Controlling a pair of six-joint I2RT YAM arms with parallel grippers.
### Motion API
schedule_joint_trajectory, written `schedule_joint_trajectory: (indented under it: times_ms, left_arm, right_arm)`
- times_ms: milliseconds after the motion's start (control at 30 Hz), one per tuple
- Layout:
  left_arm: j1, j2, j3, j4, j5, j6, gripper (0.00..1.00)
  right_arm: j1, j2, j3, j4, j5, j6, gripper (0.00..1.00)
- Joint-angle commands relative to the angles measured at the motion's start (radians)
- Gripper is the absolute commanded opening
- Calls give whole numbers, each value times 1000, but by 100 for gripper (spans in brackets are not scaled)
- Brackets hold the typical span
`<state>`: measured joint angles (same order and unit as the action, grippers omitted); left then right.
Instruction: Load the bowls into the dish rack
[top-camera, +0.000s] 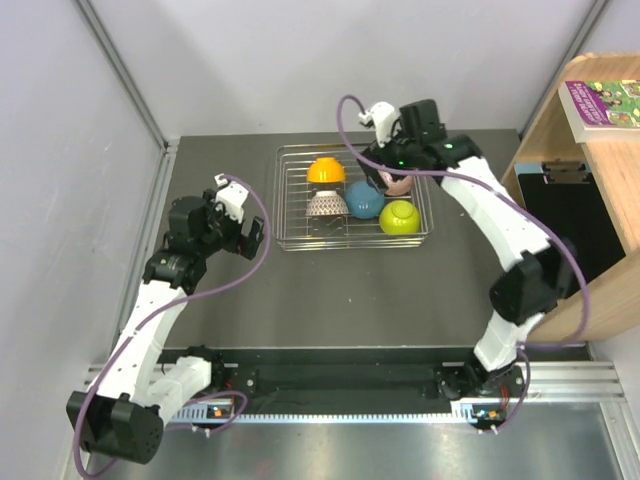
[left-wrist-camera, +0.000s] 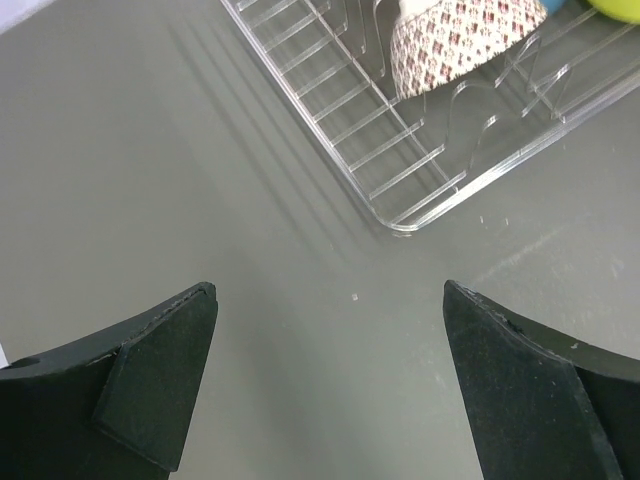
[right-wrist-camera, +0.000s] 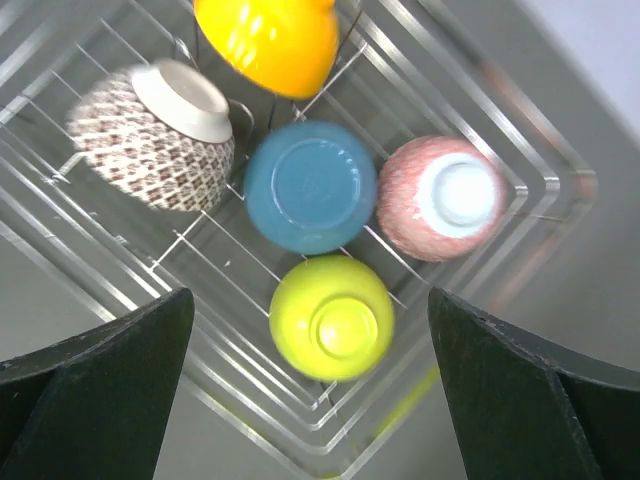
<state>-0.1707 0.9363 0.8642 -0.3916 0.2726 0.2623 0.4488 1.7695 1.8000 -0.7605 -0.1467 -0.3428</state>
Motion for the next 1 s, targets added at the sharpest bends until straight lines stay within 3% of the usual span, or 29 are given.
schedule_joint_trajectory:
  times_ms: [0, 300, 500, 700, 967]
  left_arm:
    - [10, 15, 93, -72, 4, 15, 99]
    - [77, -43, 199, -202, 75, 12, 99]
    - [114, -108, 185, -266, 106, 45, 99]
    - [131, -186, 108, -234, 89, 31, 99]
    - [137, -186, 108, -239, 89, 26, 99]
  right_arm:
    - [-21, -218, -56, -48, 4, 21, 100]
    - [-157, -701, -316, -5, -7, 42, 100]
    - [-183, -901, -455, -16, 19, 51, 100]
    - [-199, -1025, -553, 13, 53, 56, 100]
    - [-206, -1032, -574, 16, 24, 51, 99]
